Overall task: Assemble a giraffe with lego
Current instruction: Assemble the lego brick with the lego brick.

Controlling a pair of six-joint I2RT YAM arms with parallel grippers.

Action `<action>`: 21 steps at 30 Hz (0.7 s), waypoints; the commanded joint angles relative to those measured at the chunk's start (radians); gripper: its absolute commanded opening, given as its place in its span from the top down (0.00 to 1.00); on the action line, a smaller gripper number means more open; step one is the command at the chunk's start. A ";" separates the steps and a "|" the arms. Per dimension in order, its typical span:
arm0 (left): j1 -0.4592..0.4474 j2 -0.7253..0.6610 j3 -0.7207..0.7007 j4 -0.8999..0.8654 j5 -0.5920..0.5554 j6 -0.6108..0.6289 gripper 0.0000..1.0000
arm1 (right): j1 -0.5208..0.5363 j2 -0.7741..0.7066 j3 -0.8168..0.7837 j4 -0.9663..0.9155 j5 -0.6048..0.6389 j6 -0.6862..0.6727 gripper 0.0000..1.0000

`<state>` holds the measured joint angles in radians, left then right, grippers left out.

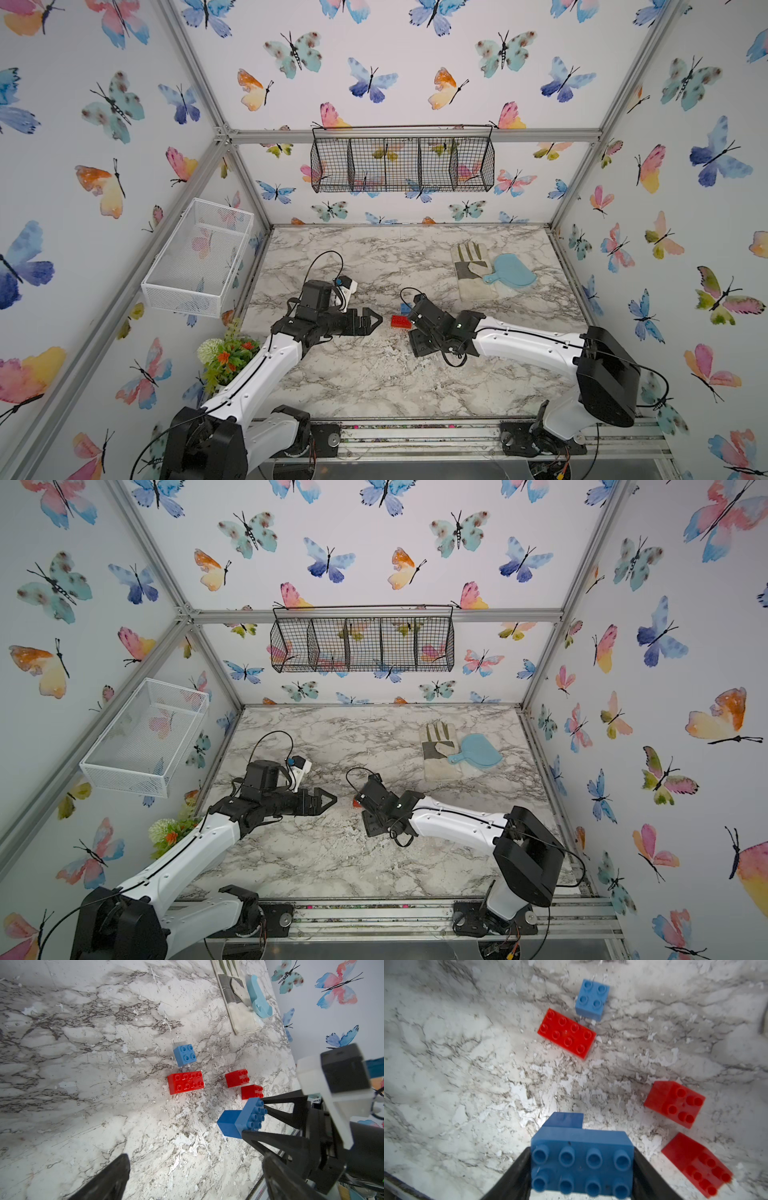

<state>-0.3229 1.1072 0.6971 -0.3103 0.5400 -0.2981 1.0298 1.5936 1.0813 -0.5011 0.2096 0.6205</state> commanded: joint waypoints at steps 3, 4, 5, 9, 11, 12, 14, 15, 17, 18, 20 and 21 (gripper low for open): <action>-0.005 -0.012 -0.013 0.010 -0.014 -0.006 0.02 | -0.044 0.044 0.061 -0.023 0.048 -0.025 0.44; -0.005 -0.014 -0.012 0.010 -0.014 -0.006 0.02 | -0.050 0.048 0.068 -0.019 0.053 -0.031 0.44; -0.005 -0.014 -0.014 0.010 -0.015 -0.006 0.02 | -0.057 0.053 0.077 -0.018 0.059 -0.039 0.43; -0.005 -0.015 -0.015 0.010 -0.017 -0.009 0.02 | -0.097 0.071 0.106 -0.016 0.063 -0.091 0.44; -0.005 -0.014 -0.015 0.012 -0.017 -0.009 0.02 | -0.114 0.080 0.112 -0.012 0.063 -0.114 0.44; -0.005 -0.014 -0.014 0.012 -0.016 -0.008 0.02 | -0.124 0.086 0.113 -0.009 0.065 -0.131 0.44; -0.005 -0.014 -0.015 0.011 -0.015 -0.008 0.02 | -0.136 0.095 0.112 -0.006 0.068 -0.150 0.44; -0.005 -0.015 -0.014 0.011 -0.018 -0.009 0.02 | -0.142 0.098 0.109 0.000 0.068 -0.160 0.44; -0.005 -0.018 -0.015 0.011 -0.020 -0.008 0.02 | -0.148 0.103 0.096 0.015 0.067 -0.176 0.44; -0.005 -0.020 -0.016 0.011 -0.020 -0.009 0.02 | -0.149 0.104 0.091 0.018 0.065 -0.178 0.44; -0.005 -0.020 -0.017 0.011 -0.020 -0.008 0.02 | -0.158 0.113 0.091 0.016 0.056 -0.169 0.44; -0.006 -0.020 -0.016 0.011 -0.020 -0.009 0.02 | -0.158 0.119 0.094 0.012 0.056 -0.155 0.44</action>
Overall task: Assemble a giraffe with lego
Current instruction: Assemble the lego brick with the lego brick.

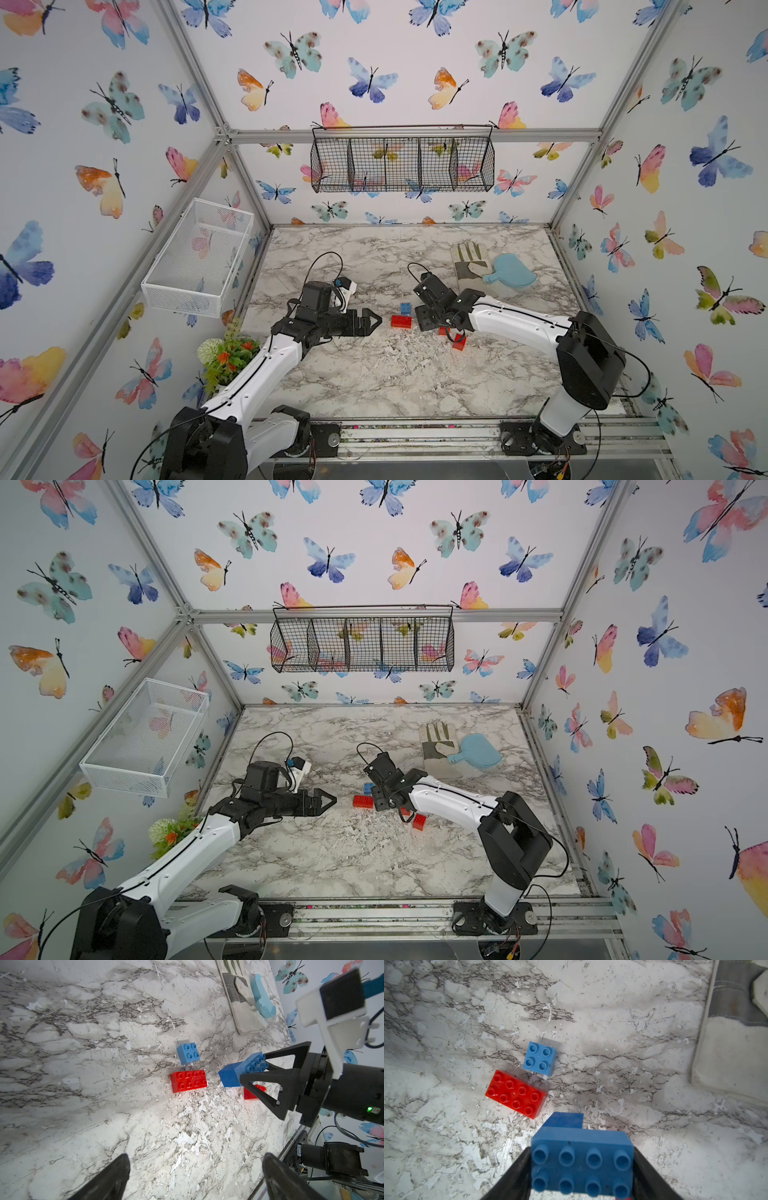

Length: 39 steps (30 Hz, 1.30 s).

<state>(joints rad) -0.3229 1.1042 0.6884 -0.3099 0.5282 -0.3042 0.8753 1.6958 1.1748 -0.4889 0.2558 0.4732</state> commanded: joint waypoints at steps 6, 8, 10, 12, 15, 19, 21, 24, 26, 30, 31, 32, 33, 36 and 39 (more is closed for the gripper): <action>-0.007 -0.015 -0.006 0.014 0.001 -0.006 0.02 | -0.004 0.059 0.060 -0.098 0.019 0.162 0.45; -0.007 -0.020 -0.010 0.014 0.005 -0.007 0.02 | -0.004 0.061 0.058 -0.117 0.023 0.220 0.45; -0.007 -0.025 -0.011 0.014 0.013 -0.008 0.02 | -0.004 0.053 0.047 -0.121 0.028 0.268 0.45; -0.007 -0.030 -0.013 0.014 0.019 -0.009 0.02 | -0.004 0.046 0.034 -0.106 0.020 0.300 0.46; -0.007 -0.035 -0.015 0.015 0.028 -0.009 0.02 | -0.004 0.049 0.033 -0.111 0.027 0.338 0.46; -0.007 -0.041 -0.016 0.015 0.036 -0.011 0.02 | -0.004 0.057 0.034 -0.125 0.056 0.375 0.46; -0.006 -0.041 -0.016 0.017 0.037 -0.011 0.02 | -0.004 0.056 0.029 -0.118 0.056 0.380 0.46; -0.006 -0.040 -0.016 0.017 0.041 -0.011 0.02 | -0.004 0.061 0.031 -0.125 0.056 0.392 0.46; -0.007 -0.040 -0.016 0.015 0.044 -0.009 0.02 | -0.004 0.065 0.029 -0.133 0.058 0.404 0.46; -0.007 -0.044 -0.017 0.015 0.042 -0.008 0.02 | -0.004 0.058 0.006 -0.114 0.044 0.416 0.46; -0.007 -0.046 -0.018 0.015 0.042 -0.008 0.02 | -0.004 0.057 0.001 -0.106 0.038 0.416 0.46; -0.007 -0.045 -0.018 0.015 0.041 -0.008 0.02 | -0.004 0.058 -0.001 -0.104 0.034 0.419 0.46; -0.007 -0.045 -0.018 0.014 0.042 -0.008 0.02 | -0.004 0.063 -0.001 -0.105 0.030 0.421 0.46; -0.007 -0.043 -0.016 0.014 0.042 -0.007 0.02 | -0.004 0.071 -0.004 -0.104 0.027 0.422 0.46; -0.007 -0.043 -0.014 0.014 0.042 -0.006 0.02 | -0.004 0.077 -0.011 -0.099 0.017 0.423 0.46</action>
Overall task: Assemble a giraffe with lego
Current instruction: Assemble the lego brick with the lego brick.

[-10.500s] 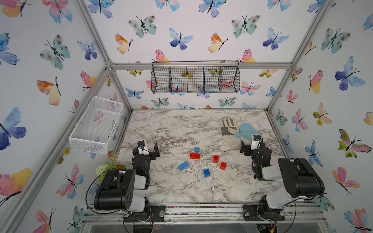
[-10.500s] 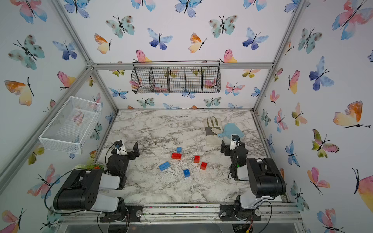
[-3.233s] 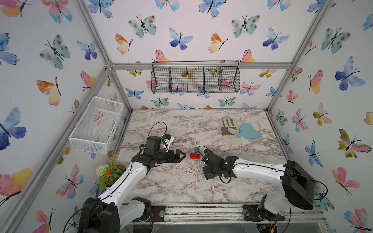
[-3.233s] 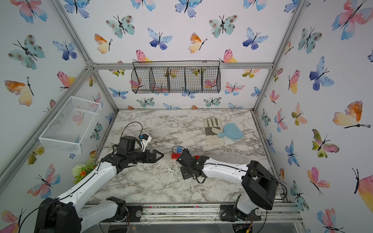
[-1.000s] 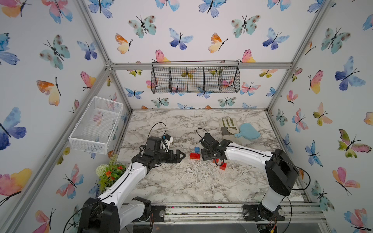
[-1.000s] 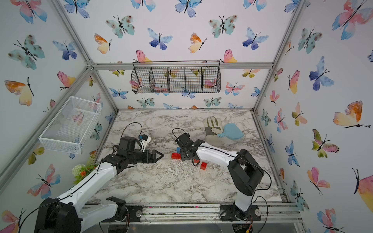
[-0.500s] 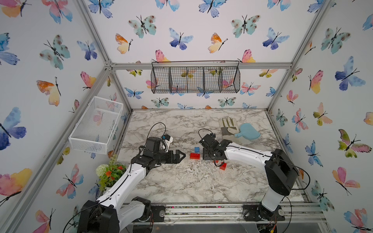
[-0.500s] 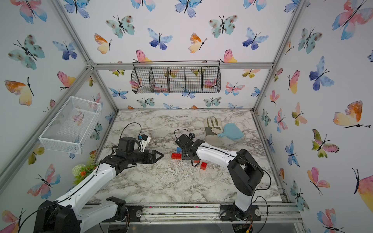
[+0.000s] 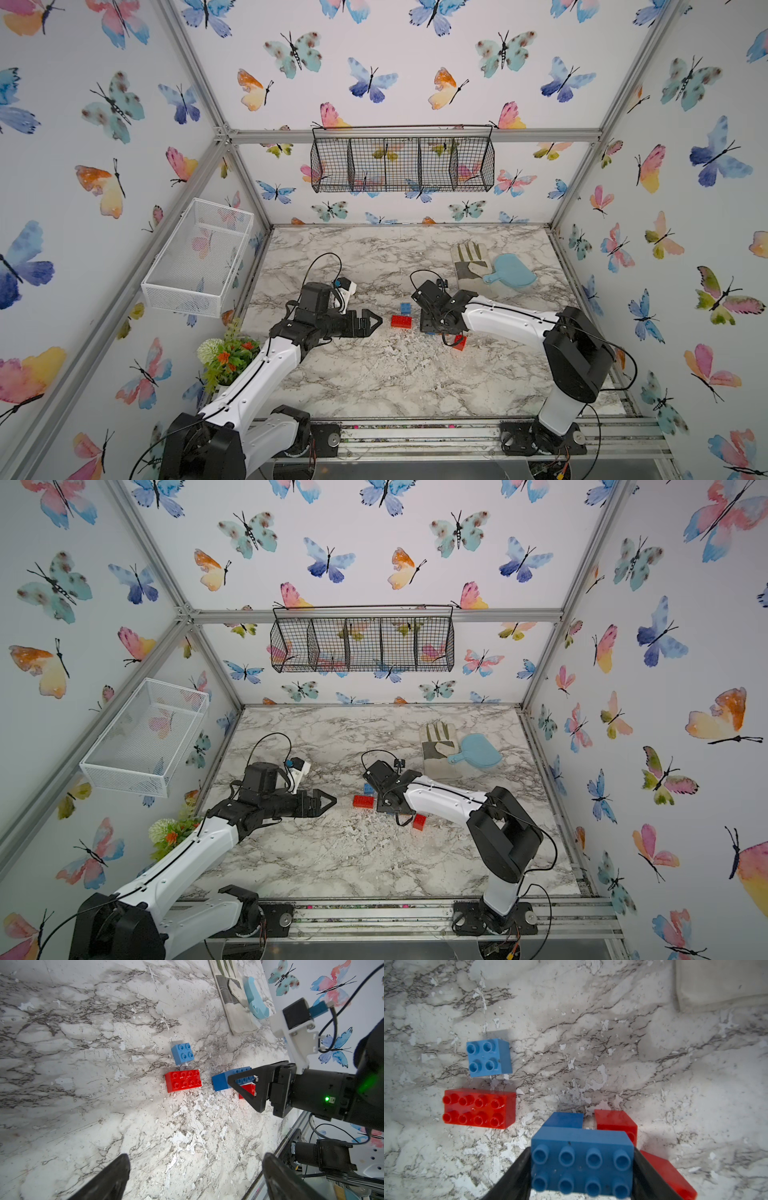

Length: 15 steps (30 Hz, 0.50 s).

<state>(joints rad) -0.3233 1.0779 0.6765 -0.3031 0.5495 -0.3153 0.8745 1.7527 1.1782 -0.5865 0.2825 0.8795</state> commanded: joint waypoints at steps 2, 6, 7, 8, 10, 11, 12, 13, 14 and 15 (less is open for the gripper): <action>-0.007 -0.016 -0.003 0.006 0.021 0.005 0.02 | -0.003 0.025 -0.020 0.003 -0.018 0.016 0.46; -0.007 -0.016 -0.001 0.003 0.020 0.008 0.02 | -0.003 0.036 -0.023 0.007 -0.025 0.015 0.47; -0.006 -0.017 -0.001 0.002 0.020 0.008 0.02 | -0.003 0.038 -0.023 0.009 -0.025 0.014 0.47; -0.006 -0.017 -0.002 0.002 0.020 0.009 0.02 | -0.003 0.039 -0.026 0.011 -0.025 0.015 0.47; -0.007 -0.016 -0.001 0.002 0.019 0.008 0.02 | -0.003 0.045 -0.028 0.014 -0.025 0.015 0.47; -0.006 -0.016 -0.001 0.001 0.018 0.010 0.02 | -0.003 0.047 -0.028 0.014 -0.026 0.015 0.47; -0.007 -0.018 -0.001 0.001 0.018 0.010 0.02 | -0.003 0.051 -0.028 0.015 -0.029 0.015 0.46; -0.007 -0.018 -0.002 0.000 0.016 0.011 0.02 | -0.003 0.055 -0.028 0.016 -0.032 0.015 0.46; -0.007 -0.018 -0.001 0.000 0.017 0.010 0.02 | -0.003 0.056 -0.028 0.013 -0.034 0.016 0.46; -0.007 -0.019 -0.001 -0.002 0.015 0.011 0.01 | -0.003 0.058 -0.030 0.009 -0.037 0.017 0.46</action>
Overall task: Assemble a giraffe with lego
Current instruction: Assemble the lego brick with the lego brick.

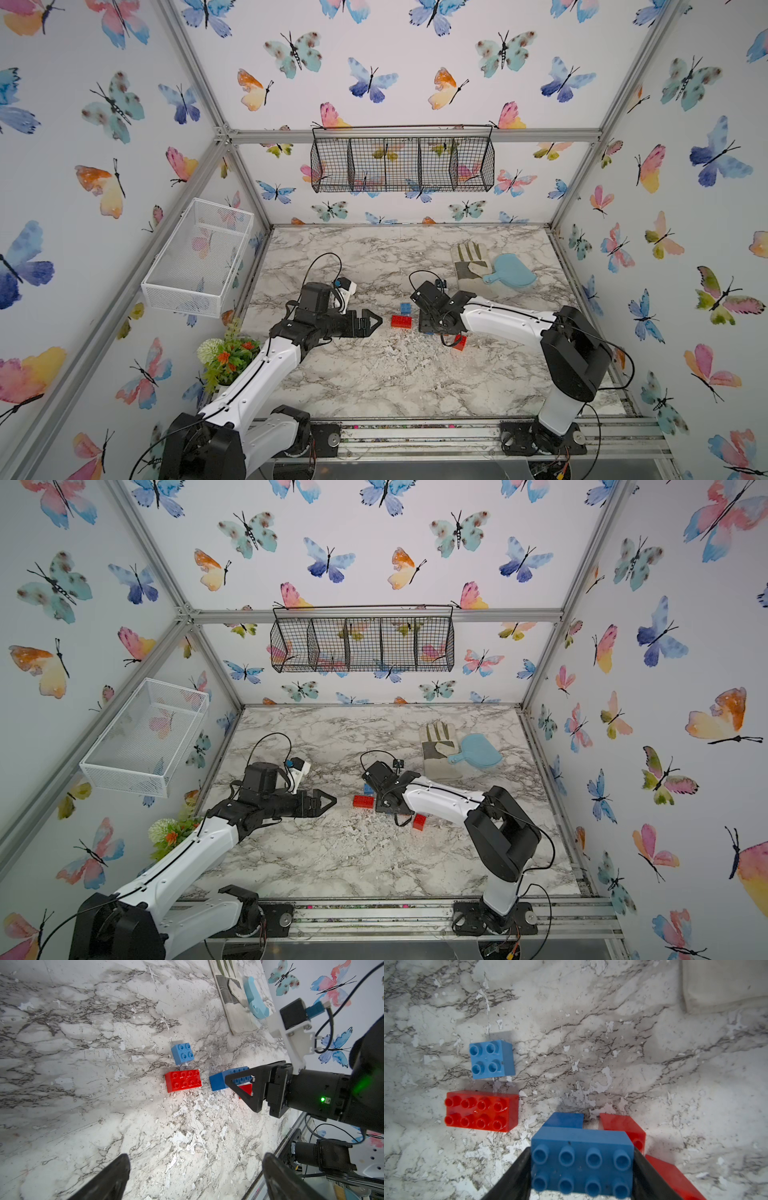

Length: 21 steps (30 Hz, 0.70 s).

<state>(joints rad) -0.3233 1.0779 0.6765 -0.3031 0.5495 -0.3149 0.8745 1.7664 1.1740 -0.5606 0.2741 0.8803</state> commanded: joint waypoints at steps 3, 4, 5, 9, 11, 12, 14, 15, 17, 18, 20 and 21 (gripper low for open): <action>-0.006 -0.021 -0.001 -0.004 0.011 0.013 0.02 | -0.003 0.045 -0.034 -0.020 -0.040 0.014 0.46; -0.006 -0.021 -0.002 -0.004 0.010 0.012 0.02 | -0.003 0.045 -0.035 -0.023 -0.045 0.007 0.46; -0.006 -0.020 -0.002 -0.004 0.010 0.011 0.02 | -0.002 0.044 -0.036 -0.025 -0.046 0.003 0.46; -0.006 -0.016 -0.001 -0.004 0.009 0.011 0.02 | -0.002 0.008 -0.062 0.009 -0.077 -0.043 0.46; -0.006 -0.016 -0.001 -0.004 0.009 0.011 0.02 | -0.003 -0.005 -0.069 0.017 -0.101 -0.080 0.46; -0.006 -0.016 -0.002 -0.004 0.007 0.011 0.02 | -0.002 -0.006 -0.069 0.012 -0.111 -0.097 0.46; -0.007 -0.016 -0.001 -0.004 0.005 0.010 0.02 | -0.003 -0.012 -0.073 0.006 -0.130 -0.136 0.45; -0.007 -0.016 -0.002 -0.004 0.005 0.010 0.02 | -0.003 -0.018 -0.080 0.007 -0.137 -0.153 0.44; -0.007 -0.015 -0.001 -0.004 0.004 0.010 0.02 | -0.002 -0.038 -0.101 0.013 -0.145 -0.185 0.44; -0.007 -0.014 -0.001 -0.004 0.004 0.009 0.02 | -0.003 -0.049 -0.110 0.011 -0.147 -0.199 0.44; -0.006 -0.010 -0.001 -0.004 0.004 0.009 0.02 | -0.003 -0.060 -0.121 0.009 -0.157 -0.232 0.44; -0.008 -0.009 -0.001 -0.003 0.004 0.007 0.02 | -0.003 -0.063 -0.125 0.005 -0.159 -0.247 0.43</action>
<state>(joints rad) -0.3233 1.0779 0.6765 -0.3035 0.5488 -0.3149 0.8692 1.6981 1.0901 -0.4892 0.1986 0.6926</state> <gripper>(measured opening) 0.984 0.670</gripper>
